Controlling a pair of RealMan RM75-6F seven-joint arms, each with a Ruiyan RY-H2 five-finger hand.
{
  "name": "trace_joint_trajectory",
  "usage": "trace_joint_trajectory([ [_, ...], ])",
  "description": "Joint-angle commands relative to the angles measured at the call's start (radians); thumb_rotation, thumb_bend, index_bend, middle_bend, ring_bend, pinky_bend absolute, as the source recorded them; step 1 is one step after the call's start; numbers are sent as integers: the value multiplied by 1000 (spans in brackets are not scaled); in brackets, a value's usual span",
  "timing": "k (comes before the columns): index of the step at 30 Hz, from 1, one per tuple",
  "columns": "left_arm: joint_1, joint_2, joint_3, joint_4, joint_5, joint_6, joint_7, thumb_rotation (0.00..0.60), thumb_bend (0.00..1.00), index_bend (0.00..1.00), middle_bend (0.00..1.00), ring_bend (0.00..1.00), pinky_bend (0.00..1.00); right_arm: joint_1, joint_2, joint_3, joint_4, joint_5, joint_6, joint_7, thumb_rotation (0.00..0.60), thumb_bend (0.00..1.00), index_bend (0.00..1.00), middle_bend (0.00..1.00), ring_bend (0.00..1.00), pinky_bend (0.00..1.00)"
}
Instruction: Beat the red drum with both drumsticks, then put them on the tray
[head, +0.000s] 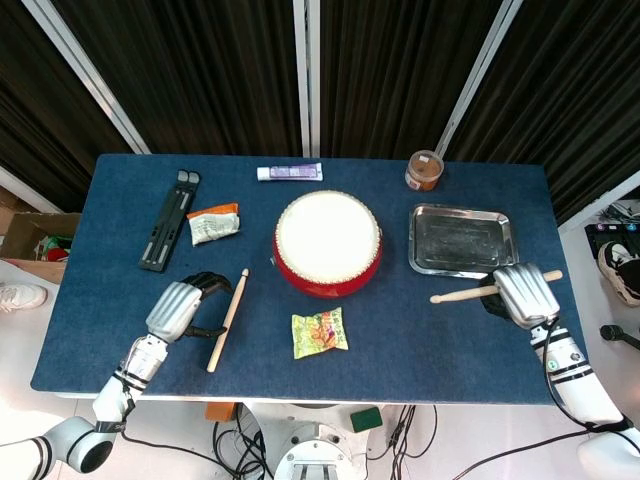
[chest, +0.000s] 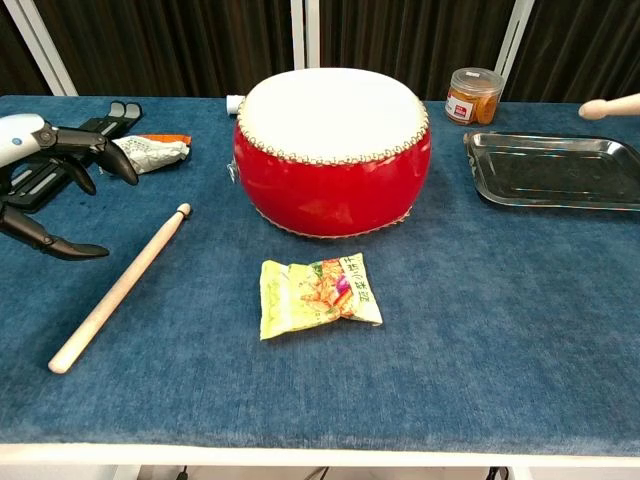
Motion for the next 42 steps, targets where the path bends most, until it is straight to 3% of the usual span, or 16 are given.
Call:
trace_joint_trajectory([
  [1,-4,-6,3,-1,-8,-12,10,600,69,356,292,242,354,-3,6,5,-1,-1,8,7,600,905,1000,1000,1000,1000],
  [6,-13,-28,3,-13,-50,-55,67,600,68,322,275,242,354,-9,21,11,-11,-5,23,23,600,904,1000,1000,1000,1000],
  [11,-32,-41,9,-52,-118,-135,206,600,70,221,207,213,354,-16,30,10,-15,-14,36,37,600,903,1000,1000,1000,1000],
  [15,-31,-65,7,-68,-153,-148,251,600,69,216,203,213,349,-22,27,6,-3,-18,40,54,600,903,1000,1000,1000,1000],
  [22,-6,-106,7,-70,-204,-125,305,600,68,216,202,203,332,-30,17,-3,19,-27,44,80,600,903,1000,1000,1000,1000],
  [32,32,-130,-1,-6,-259,-41,510,600,99,216,202,202,338,-32,7,-6,32,-36,43,97,600,902,1000,1000,1000,1000],
  [37,41,-108,-7,16,-303,-51,555,600,220,259,247,229,338,-35,7,-6,30,-37,47,96,600,902,1000,1000,1000,1000],
  [42,44,-64,-17,25,-344,-85,528,600,387,440,421,333,339,-40,9,-6,26,-36,52,96,600,902,1000,1000,1000,1000],
])
